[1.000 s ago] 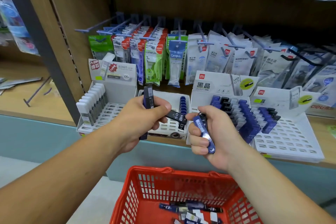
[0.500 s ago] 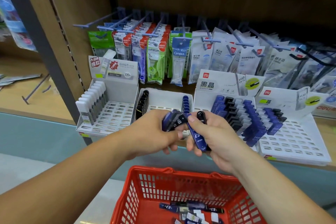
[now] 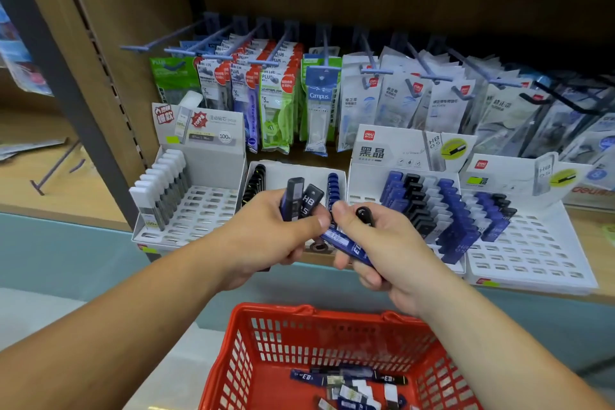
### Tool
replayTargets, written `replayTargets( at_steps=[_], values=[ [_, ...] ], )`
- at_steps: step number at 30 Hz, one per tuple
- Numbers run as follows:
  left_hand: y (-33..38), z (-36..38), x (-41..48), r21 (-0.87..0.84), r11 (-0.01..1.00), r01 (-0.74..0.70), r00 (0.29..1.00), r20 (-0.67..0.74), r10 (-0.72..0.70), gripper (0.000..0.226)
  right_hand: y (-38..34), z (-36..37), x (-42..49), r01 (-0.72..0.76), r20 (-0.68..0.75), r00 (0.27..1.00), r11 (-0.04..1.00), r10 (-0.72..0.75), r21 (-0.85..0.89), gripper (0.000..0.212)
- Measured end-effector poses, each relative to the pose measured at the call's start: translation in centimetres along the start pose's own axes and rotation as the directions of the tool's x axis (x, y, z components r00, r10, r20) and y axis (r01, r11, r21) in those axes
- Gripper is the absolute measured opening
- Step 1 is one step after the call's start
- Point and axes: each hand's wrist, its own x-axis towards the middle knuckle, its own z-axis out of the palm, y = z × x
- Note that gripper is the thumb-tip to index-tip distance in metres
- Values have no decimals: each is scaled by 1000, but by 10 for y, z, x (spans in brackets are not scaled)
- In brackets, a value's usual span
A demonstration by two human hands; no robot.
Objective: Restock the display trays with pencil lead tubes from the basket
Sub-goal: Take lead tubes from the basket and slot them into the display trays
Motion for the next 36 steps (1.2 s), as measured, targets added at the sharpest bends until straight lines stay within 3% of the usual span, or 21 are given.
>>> replayTargets(
  at_steps=[2, 5, 8, 10, 13, 17, 20, 24, 32, 36],
  values=[
    [-2, -1, 3, -26, 999, 26, 998, -65, -28, 14, -2, -4, 0, 24, -12, 1000, 999, -24, 34, 46],
    [-5, -4, 6, -56, 995, 79, 982, -169, -88, 14, -5, -12, -2, 105, 4, 994, 990, -105, 91, 21],
    [-9, -6, 8, -163, 978, 134, 978, -135, -156, 11, -1, -13, -4, 172, 6, 985, 983, -173, 57, 14],
    [-13, -5, 9, -170, 968, 185, 976, -85, -201, 10, 1, -12, -1, 207, -78, 976, 978, -205, 21, 4],
    [-17, -5, 10, -134, 968, 214, 970, -92, -227, 9, 4, -14, 6, 212, -245, 945, 977, -215, -39, 12],
    [-21, -7, 9, -53, 970, 238, 962, -125, -242, 13, 10, -17, 16, 226, -312, 915, 966, -255, -125, 9],
    [-21, -6, 8, -16, 970, 241, 963, -121, -241, 14, 16, -19, 22, 261, -264, 886, 881, -381, -395, 10],
    [-22, -6, 8, 21, 974, 226, 968, -120, -222, 11, 19, -18, 27, 294, -183, 867, 773, -463, -562, 8],
    [-26, -9, 9, 75, 970, 232, 966, -131, -221, 14, 23, -13, 32, 257, -175, 881, 756, -439, -602, 4],
    [-27, -9, 7, 79, 969, 232, 967, -125, -222, 11, 24, -9, 35, 277, -176, 875, 764, -452, -583, 18]
  ],
)
